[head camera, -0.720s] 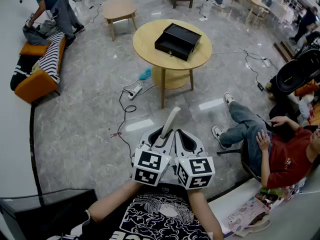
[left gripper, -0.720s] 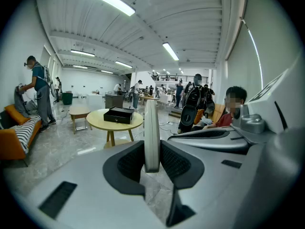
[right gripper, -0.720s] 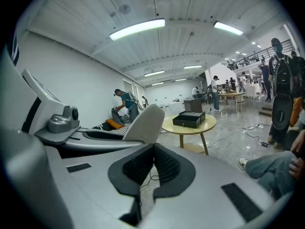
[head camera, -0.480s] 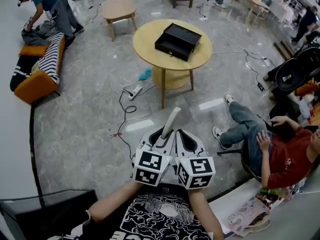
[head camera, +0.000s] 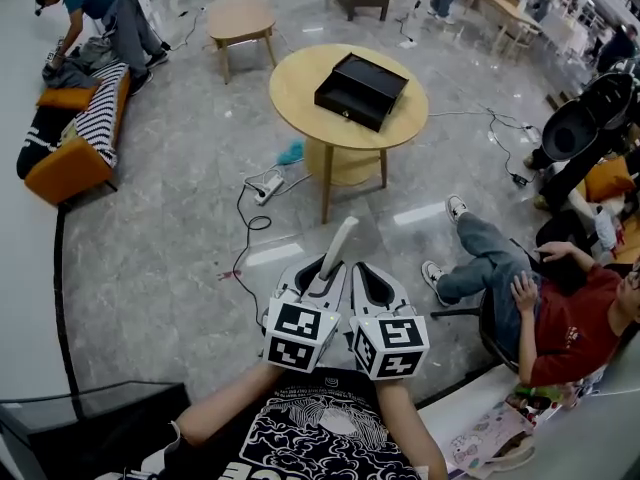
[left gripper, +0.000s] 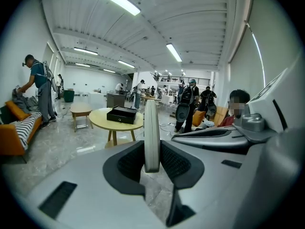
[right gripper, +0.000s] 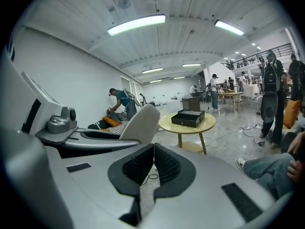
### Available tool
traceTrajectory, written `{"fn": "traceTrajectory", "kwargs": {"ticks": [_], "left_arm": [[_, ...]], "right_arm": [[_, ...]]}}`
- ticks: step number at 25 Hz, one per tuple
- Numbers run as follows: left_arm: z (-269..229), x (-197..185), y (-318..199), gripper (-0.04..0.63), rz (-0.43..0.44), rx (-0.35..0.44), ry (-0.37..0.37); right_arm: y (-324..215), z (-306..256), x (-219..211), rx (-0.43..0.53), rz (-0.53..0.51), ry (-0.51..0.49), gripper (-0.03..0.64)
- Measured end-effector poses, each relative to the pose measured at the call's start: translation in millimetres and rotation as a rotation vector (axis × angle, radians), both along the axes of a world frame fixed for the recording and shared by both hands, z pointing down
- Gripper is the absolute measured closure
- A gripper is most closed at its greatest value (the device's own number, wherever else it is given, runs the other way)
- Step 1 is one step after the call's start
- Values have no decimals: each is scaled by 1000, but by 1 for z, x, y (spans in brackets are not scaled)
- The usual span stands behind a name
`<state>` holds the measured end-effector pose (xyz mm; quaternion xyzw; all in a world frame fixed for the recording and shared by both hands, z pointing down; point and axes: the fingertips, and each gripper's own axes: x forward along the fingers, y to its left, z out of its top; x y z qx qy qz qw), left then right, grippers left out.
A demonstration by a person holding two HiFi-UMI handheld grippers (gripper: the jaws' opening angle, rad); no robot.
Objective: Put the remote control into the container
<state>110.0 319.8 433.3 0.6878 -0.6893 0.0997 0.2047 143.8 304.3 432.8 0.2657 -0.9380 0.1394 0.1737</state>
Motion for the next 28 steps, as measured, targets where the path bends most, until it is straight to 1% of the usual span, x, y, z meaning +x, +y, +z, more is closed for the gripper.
{"fn": "traceTrajectory", "kwargs": {"ticks": [12,17,24,28], "left_arm": [[3,-40,-1,491,-54,0,-11],[2,-54,-12,491,-75,1,-15],[11,-72,-46,491,-92,-19,-17],[12,-88,-77,491,-107,-28,-19]], "right_arm": [[1,3,-40,1,-68,-10,594],[-9,3,-55,-4,-93,-20,594],[-45,9,-74,-18,-110,-35,594],[-78,9,-89,-20,-118,-50,594]]}}
